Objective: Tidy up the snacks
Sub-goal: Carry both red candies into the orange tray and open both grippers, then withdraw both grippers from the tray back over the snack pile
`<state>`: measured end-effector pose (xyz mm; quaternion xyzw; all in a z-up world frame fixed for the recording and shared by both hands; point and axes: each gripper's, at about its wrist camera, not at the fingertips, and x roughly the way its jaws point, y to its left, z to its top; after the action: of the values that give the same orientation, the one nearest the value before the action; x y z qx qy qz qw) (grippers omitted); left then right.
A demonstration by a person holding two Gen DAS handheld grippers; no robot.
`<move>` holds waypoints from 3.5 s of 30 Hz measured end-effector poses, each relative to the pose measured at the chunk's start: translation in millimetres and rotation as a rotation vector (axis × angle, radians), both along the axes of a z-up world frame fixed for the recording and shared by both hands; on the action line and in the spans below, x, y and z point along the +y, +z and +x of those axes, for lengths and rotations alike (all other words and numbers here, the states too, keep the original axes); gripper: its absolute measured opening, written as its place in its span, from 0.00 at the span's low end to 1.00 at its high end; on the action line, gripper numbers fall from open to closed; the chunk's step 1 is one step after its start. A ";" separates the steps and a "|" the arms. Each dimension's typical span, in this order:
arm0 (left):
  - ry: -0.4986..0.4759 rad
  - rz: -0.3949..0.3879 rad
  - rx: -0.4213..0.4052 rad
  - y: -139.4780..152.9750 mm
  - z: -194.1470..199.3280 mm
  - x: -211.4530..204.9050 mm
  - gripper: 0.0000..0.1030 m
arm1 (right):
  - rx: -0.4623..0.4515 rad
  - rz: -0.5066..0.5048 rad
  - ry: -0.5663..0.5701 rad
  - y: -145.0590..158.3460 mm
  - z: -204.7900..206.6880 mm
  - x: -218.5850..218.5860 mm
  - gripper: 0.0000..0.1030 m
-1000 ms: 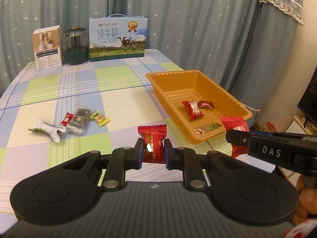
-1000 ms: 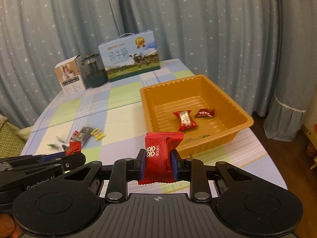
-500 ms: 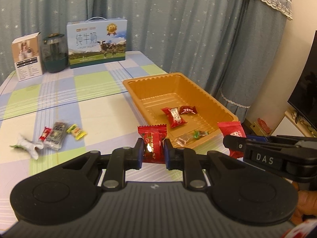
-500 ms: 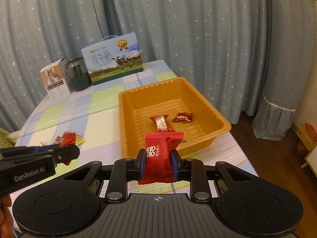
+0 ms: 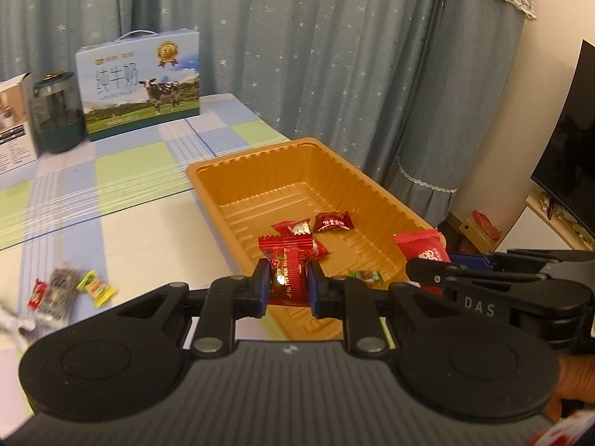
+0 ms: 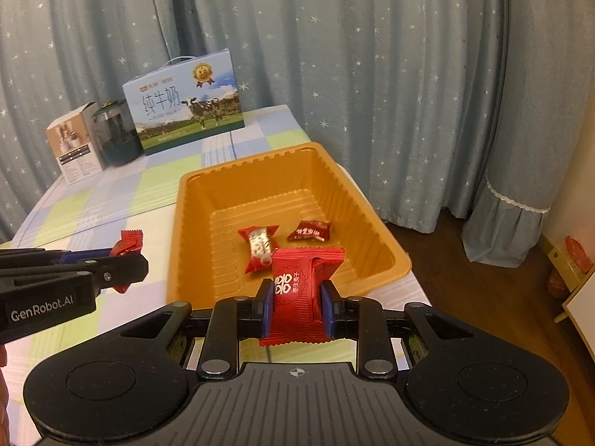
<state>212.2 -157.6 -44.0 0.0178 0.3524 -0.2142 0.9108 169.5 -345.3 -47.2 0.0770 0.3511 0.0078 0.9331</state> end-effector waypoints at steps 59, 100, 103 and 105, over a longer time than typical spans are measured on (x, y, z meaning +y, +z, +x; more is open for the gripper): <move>0.066 0.029 0.028 -27.6 50.4 14.9 0.28 | 0.032 -0.033 0.071 -14.0 75.4 -0.1 0.45; 0.425 0.035 -0.031 36.5 -116.7 195.8 0.44 | -0.040 0.034 0.251 50.7 -43.5 121.6 0.51; 0.450 0.033 -0.029 36.3 -121.5 207.6 0.45 | -0.038 0.032 0.271 49.2 -47.9 132.4 0.52; 0.462 0.030 -0.027 35.9 -123.2 213.2 0.45 | -0.034 0.032 0.282 48.1 -49.9 136.8 0.52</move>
<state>89.0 55.6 -8.1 -0.0468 0.3383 0.0058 0.9399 119.6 -208.4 0.8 0.0417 0.3422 0.1460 0.9273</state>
